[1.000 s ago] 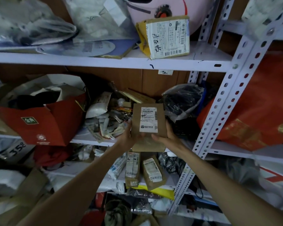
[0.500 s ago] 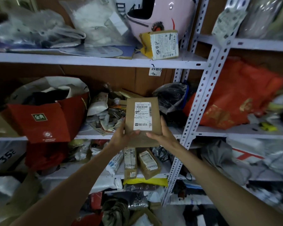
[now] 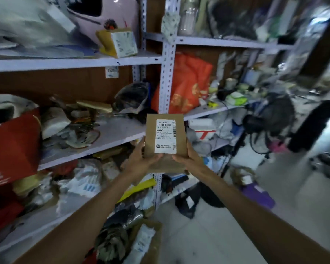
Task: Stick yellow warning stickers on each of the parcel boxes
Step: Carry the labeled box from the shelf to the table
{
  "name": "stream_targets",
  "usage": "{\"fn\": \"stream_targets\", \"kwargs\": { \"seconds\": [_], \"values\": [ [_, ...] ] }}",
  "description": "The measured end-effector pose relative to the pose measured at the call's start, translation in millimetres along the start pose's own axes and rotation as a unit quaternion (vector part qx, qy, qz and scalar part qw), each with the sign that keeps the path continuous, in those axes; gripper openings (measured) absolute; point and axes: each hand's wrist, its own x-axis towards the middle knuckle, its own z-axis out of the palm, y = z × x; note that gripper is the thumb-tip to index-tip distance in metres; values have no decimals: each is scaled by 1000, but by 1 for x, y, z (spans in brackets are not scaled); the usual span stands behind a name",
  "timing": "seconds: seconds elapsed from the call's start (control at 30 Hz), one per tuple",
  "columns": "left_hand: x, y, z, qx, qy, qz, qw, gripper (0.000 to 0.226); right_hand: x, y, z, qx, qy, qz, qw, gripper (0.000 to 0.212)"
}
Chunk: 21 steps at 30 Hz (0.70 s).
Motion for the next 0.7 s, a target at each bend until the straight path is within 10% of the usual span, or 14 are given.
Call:
{"fn": "stream_targets", "kwargs": {
  "seconds": [0.3,0.7],
  "values": [
    [-51,57,195,2,-204,91,975,75,-181,5,-136,-40,254,39,965,76],
    [-282,137,495,-32,-536,140,832,94,-561,-21,-245,-46,584,96,804,63]
  ]
}}
